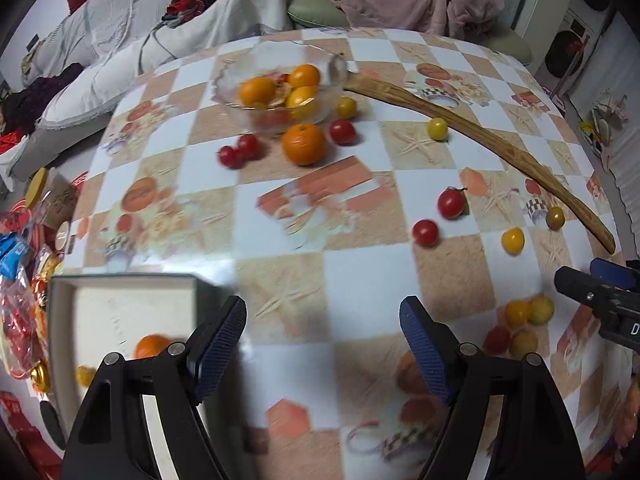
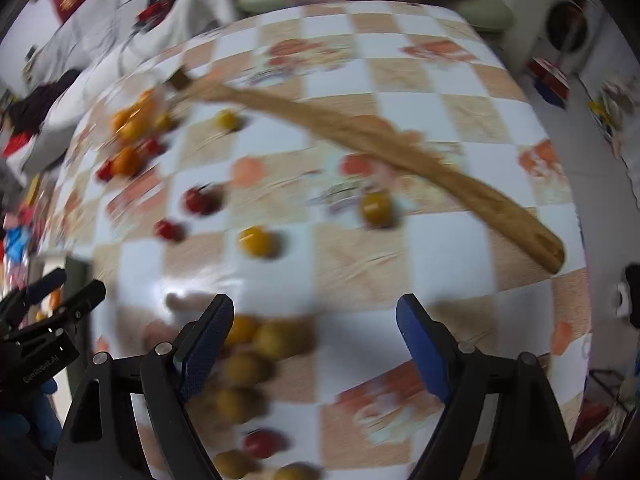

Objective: Organize fruits
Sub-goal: 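Move both open tools back over the fruit on the table, then grasp a red cherry tomato with the left tool while the right tool grasps a yellow one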

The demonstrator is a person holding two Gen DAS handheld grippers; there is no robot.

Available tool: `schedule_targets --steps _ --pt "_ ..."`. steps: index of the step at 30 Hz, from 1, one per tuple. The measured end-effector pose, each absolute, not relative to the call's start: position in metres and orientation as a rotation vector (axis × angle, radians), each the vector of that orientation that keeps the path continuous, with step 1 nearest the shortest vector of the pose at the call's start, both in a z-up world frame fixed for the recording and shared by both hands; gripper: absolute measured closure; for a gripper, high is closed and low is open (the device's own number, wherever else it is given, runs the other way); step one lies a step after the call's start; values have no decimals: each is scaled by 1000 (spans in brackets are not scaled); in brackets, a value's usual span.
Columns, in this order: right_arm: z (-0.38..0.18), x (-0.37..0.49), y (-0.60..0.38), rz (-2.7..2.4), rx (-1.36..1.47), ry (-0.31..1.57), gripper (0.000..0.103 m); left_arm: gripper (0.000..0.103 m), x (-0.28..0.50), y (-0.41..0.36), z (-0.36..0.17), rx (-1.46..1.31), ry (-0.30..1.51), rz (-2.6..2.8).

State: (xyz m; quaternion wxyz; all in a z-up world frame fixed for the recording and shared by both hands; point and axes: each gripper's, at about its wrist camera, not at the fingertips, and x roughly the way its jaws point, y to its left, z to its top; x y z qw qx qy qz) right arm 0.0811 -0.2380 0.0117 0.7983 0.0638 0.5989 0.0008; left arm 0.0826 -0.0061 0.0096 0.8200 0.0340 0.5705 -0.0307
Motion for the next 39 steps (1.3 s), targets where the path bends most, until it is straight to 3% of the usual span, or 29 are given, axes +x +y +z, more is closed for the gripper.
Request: schedule_targets --steps 6,13,17,18,20,23,25,27,28,39 --pt "6 96 -269 -26 154 1277 18 23 103 -36 -9 87 1222 -70" --pt "-11 117 -267 -13 134 1284 32 23 120 -58 -22 94 1221 -60" --pt "-11 124 -263 -3 89 1266 34 23 127 -64 -27 77 1227 -49" --pt "-11 125 -261 -2 70 1262 37 30 128 -65 -29 77 1230 -41" --pt "-11 125 -258 -9 30 1257 46 33 129 -66 -29 60 1231 -43" --pt "-12 127 -254 -13 -14 1249 67 41 128 -65 -29 27 1238 -42" --pt "-11 128 -255 18 4 1249 80 59 128 -67 -28 26 1229 -42" --pt "-10 126 -260 37 53 1250 80 78 127 -71 -26 35 1222 -62" --pt "-11 127 -262 53 98 1254 80 81 127 -73 -26 39 1223 -73" --pt "-1 98 -277 71 220 1274 80 81 105 -59 -8 -15 1224 -115"
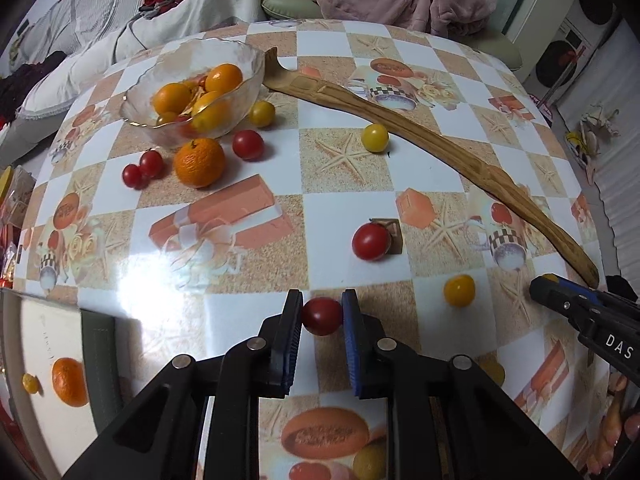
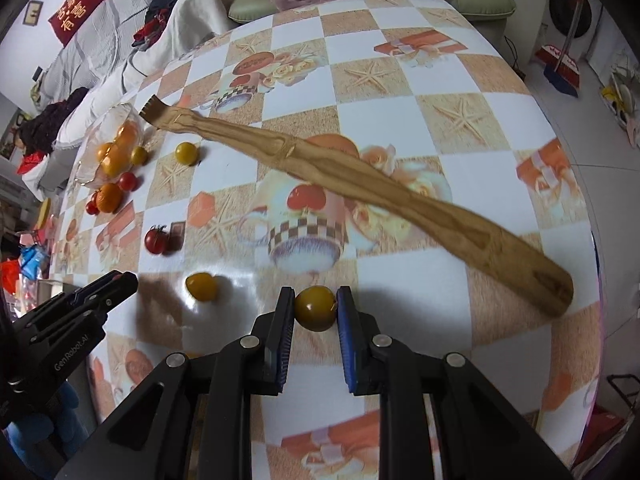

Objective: Organize fruits
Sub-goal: 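Grasp a red cherry tomato with the left tool while the right tool grasps a yellow one, then carry both tomatoes into the white tray and open both tools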

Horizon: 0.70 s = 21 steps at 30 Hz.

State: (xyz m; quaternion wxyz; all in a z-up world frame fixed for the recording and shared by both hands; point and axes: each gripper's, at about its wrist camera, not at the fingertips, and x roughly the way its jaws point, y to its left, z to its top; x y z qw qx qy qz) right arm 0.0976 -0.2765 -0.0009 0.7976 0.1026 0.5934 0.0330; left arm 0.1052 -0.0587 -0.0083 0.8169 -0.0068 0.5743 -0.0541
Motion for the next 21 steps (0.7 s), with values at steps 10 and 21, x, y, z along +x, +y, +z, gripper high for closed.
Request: schedule_targets --steps 10,21 --pt "15 80 -242 129 210 1268 80 81 71 -21 17 -41 1199 -87" --pt "26 69 -147 283 127 1279 80 81 19 64 30 -82 1184 48"
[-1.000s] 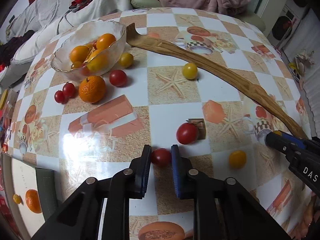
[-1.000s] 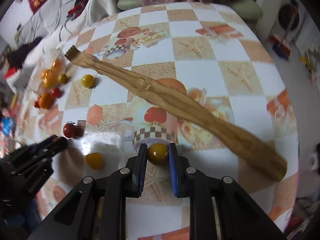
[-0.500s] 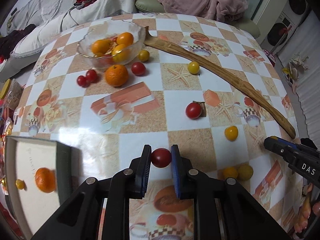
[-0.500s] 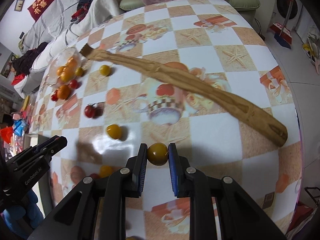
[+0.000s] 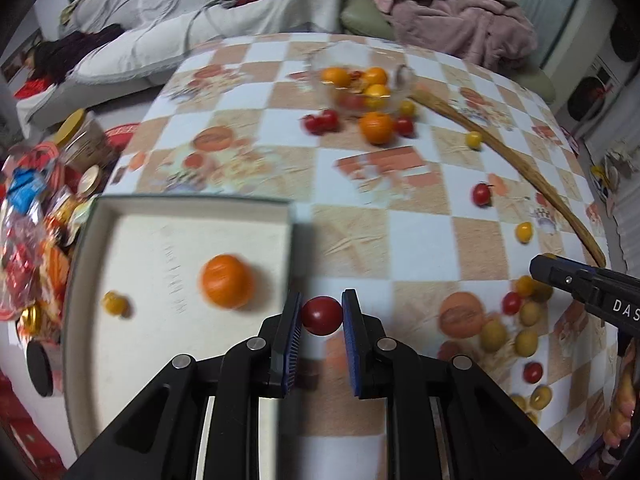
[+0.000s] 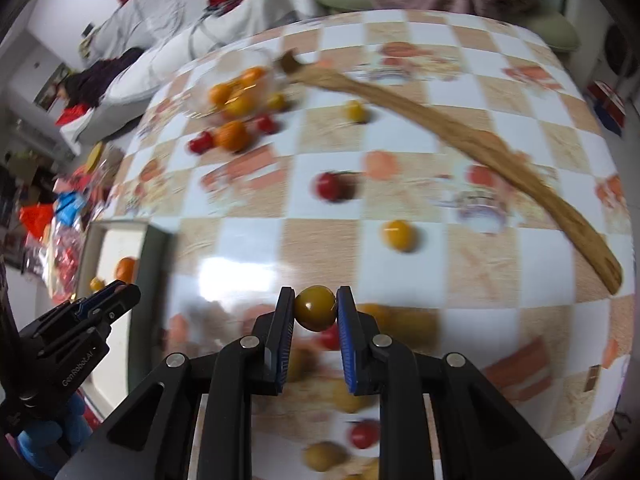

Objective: Organize fruits
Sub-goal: 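Carry both tomatoes into the white tray and open both tools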

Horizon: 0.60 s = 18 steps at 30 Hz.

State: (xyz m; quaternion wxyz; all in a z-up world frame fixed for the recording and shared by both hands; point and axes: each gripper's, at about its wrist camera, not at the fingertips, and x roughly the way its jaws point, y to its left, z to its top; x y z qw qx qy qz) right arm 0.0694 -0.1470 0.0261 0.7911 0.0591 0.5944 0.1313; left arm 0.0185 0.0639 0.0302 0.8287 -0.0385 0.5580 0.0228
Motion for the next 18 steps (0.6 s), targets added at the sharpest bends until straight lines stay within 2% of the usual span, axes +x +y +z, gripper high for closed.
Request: schedule_targets --steps 18 --pt "15 38 39 595 -44 1322 80 81 -53 213 5 -182 1218 363"
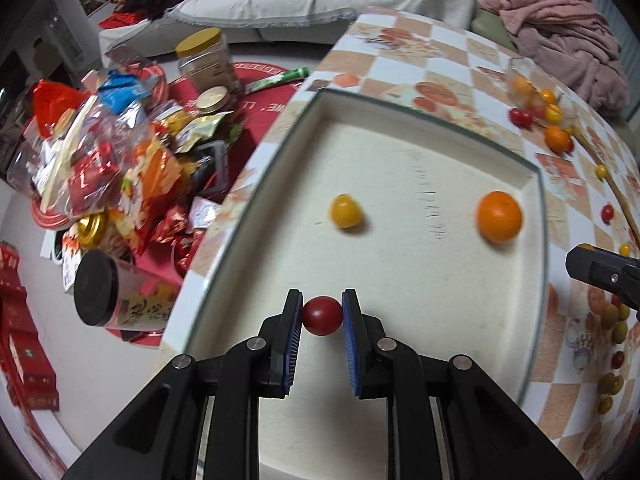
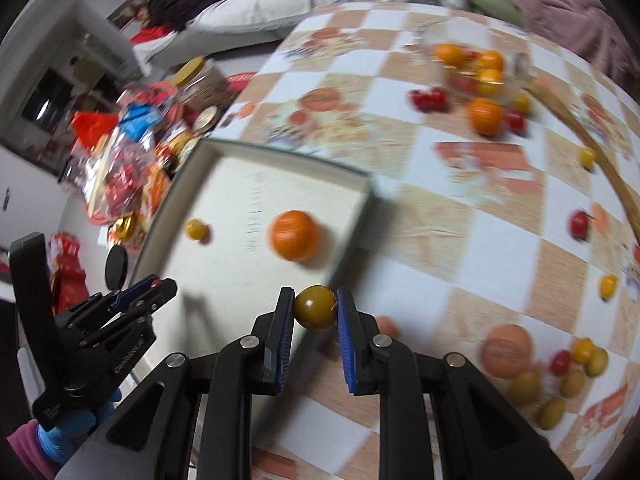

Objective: Organize fruits
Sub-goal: 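Carry both tomatoes into the white tray and open both tools, then move both open tools back over the fruit on the table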

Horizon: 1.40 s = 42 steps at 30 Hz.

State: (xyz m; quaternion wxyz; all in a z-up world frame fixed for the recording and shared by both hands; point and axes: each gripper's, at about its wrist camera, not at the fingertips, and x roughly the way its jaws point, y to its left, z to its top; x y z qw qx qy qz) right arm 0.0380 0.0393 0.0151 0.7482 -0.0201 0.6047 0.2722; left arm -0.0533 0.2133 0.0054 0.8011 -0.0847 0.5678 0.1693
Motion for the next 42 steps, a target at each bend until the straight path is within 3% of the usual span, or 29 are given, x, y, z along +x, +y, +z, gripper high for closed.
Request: schedule_targets --steps 17,18,19,21,23,26,29,31,42 --pt "-32 27 108 652 -287 1404 79 81 -68 235 -16 -178 1259 391" --pt "-33 27 108 650 -291 1405 79 76 -68 235 -16 -172 1262 392" --pt "-32 26 108 651 -294 1400 76 54 -68 235 -16 -161 1263 404" --pt "-31 25 110 671 -295 1403 68 36 -70 236 -15 -187 1251 385" --pt "-30 25 112 666 -305 1399 54 36 -71 233 -14 -169 1248 392" --pt "-26 26 108 669 -277 1393 51 36 -72 229 -17 -147 1263 398" --pt "-16 27 103 685 -224 1377 38 36 -73 230 -16 -152 1268 400" --pt "-5 28 97 693 -194 1350 19 36 -71 229 -14 -150 1269 398" --pt "16 39 37 572 -84 1307 18 36 -45 188 5 -87 1245 311"
